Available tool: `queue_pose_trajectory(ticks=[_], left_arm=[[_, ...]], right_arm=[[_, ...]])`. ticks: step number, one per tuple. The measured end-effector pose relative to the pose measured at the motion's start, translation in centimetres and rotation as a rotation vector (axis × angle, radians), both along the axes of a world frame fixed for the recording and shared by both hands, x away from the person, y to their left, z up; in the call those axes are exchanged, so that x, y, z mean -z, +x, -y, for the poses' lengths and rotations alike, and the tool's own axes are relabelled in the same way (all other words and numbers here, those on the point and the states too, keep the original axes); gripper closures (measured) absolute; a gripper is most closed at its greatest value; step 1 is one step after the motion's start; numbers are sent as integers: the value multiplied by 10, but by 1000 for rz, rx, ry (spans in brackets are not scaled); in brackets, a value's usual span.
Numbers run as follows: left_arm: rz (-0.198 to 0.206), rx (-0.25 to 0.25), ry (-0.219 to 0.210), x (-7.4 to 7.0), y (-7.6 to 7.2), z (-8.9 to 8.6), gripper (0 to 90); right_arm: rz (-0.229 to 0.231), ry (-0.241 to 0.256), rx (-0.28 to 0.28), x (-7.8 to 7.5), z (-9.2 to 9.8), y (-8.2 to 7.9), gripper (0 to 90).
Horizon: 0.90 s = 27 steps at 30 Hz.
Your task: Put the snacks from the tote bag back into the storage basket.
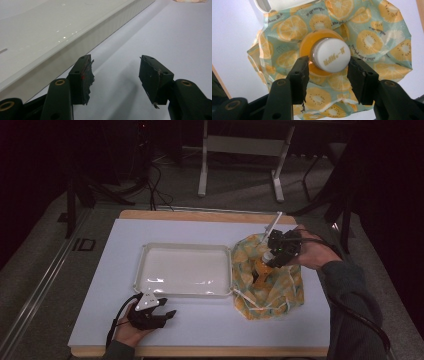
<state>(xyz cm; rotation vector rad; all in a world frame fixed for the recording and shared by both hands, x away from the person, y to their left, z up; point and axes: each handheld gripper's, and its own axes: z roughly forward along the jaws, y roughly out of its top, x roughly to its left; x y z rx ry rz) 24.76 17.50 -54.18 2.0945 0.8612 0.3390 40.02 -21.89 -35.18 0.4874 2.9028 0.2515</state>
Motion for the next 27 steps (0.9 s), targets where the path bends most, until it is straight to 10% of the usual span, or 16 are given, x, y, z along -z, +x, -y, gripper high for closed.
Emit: queue_pose_trajectory(ticks=[27], left_arm=[[-1, 2, -2, 0, 0, 0, 439]], right_arm=[[-59, -47, -5, 4, -17, 13, 541]])
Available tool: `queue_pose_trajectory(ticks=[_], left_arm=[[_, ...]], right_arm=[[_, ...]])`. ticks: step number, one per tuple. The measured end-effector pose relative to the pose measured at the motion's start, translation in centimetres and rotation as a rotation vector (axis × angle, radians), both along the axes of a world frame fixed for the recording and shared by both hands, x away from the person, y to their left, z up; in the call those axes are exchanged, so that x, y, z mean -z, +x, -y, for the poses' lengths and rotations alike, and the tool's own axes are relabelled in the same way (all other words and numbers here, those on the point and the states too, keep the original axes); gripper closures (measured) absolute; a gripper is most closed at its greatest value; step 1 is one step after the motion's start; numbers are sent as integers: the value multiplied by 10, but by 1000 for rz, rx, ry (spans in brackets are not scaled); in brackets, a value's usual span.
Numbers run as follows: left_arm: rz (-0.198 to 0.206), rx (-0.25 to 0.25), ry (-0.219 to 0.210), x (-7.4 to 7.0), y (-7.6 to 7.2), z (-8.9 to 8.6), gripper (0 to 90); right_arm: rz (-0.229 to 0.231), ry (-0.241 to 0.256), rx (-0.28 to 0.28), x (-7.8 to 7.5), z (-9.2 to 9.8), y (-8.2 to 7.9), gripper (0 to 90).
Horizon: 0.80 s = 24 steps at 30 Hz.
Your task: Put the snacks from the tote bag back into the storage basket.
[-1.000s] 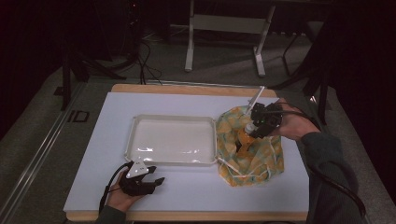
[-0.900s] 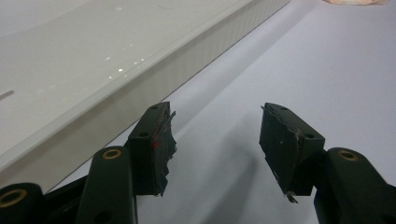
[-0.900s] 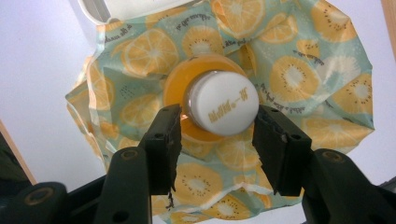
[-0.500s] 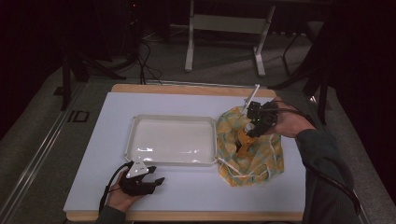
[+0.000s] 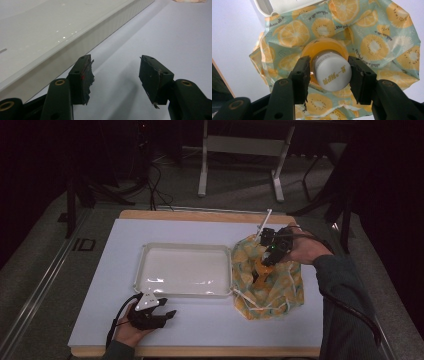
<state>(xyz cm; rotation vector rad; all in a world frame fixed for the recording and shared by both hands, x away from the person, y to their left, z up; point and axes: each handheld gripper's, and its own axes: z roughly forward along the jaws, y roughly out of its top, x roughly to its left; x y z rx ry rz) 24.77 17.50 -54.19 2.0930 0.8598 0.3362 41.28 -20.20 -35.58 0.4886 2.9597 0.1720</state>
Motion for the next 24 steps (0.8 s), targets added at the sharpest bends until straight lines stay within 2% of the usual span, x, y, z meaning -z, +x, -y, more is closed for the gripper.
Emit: queue_pose_trajectory(ticks=[15, 24], left_arm=[[1, 2, 1, 0, 0, 0, 440], [0, 5, 4, 0, 0, 0, 440]], right_arm=[[-43, -27, 15, 3, -5, 6, 549], [-58, 2, 32, 1, -2, 7, 582]])
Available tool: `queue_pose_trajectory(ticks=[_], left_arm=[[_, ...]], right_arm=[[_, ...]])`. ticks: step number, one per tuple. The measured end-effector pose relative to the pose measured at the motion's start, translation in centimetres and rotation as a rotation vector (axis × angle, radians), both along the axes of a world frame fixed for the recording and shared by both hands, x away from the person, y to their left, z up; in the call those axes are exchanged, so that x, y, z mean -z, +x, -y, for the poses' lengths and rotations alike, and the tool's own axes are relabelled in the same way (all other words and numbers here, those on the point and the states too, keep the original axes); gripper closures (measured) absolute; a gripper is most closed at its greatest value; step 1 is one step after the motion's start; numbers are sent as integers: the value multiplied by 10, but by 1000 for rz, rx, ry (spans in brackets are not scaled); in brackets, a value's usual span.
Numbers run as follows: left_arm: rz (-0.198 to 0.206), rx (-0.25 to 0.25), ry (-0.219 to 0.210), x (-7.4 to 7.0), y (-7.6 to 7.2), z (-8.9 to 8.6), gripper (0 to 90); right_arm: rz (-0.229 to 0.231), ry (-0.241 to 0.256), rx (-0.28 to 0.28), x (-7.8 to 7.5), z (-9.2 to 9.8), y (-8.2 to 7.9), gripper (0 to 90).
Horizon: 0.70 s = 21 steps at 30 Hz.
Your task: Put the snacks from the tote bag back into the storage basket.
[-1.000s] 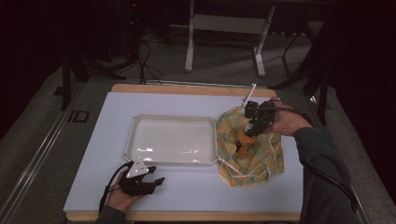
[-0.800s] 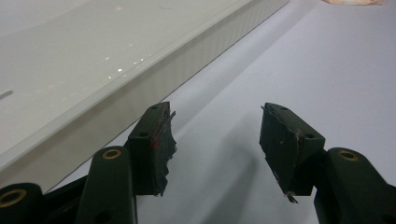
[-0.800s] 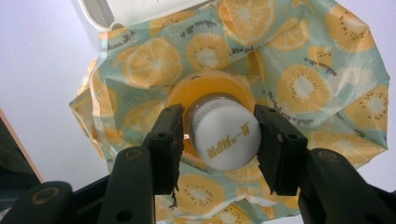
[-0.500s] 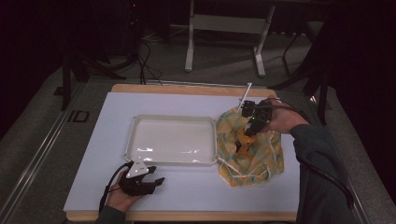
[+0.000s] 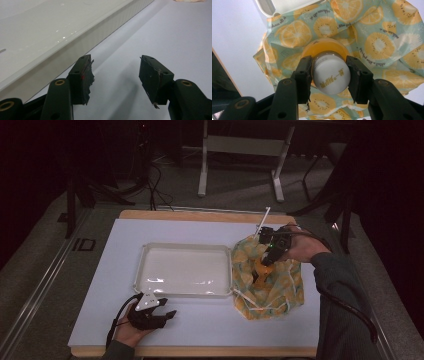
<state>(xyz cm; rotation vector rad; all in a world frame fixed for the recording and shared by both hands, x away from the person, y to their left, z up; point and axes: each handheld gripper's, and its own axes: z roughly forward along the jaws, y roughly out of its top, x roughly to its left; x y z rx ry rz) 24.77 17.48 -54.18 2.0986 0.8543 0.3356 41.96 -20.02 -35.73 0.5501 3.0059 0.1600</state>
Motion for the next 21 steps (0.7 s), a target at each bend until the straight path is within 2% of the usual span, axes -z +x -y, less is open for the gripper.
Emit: queue_pose_trajectory(ticks=[21], left_arm=[[-1, 2, 0, 0, 0, 0, 439]], right_arm=[[-4, -21, -30, -1, 0, -3, 588]])
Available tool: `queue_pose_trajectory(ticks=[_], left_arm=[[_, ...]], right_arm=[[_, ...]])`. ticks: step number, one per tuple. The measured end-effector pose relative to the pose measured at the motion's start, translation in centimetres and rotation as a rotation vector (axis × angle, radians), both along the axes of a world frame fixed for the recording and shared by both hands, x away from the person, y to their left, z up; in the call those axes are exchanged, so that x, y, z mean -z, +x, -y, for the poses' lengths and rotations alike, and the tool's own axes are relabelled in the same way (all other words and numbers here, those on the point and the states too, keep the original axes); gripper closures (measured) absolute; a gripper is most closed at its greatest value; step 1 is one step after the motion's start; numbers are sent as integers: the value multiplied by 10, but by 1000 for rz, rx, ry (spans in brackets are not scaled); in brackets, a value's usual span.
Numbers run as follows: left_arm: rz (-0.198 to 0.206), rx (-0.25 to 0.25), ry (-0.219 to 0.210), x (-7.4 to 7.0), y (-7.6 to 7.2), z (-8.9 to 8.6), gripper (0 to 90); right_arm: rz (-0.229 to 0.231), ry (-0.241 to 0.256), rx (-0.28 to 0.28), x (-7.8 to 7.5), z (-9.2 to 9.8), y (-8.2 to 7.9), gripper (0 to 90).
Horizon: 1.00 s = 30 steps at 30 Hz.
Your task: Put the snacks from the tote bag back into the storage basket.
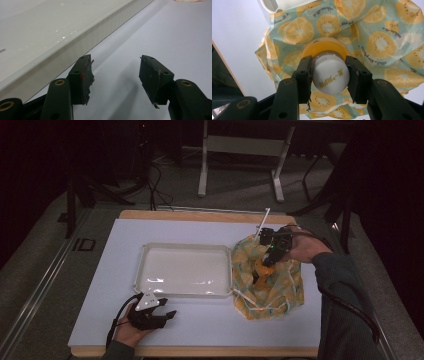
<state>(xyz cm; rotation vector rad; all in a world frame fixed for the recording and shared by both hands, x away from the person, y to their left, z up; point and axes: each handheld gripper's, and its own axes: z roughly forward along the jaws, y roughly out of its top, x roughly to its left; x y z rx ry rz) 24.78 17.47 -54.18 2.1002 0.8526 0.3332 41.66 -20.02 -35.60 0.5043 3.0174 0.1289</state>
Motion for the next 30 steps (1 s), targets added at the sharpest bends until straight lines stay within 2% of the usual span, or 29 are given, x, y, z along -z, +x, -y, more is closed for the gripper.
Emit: queue_pose_trajectory(ticks=[9, 30], left_arm=[[0, 0, 0, 0, 0, 0, 438], [-2, 2, 0, 0, 0, 0, 438]], right_arm=[[-1, -16, -12, -6, -1, -3, 588], [5, -16, -21, -20, 1, -7, 588]])
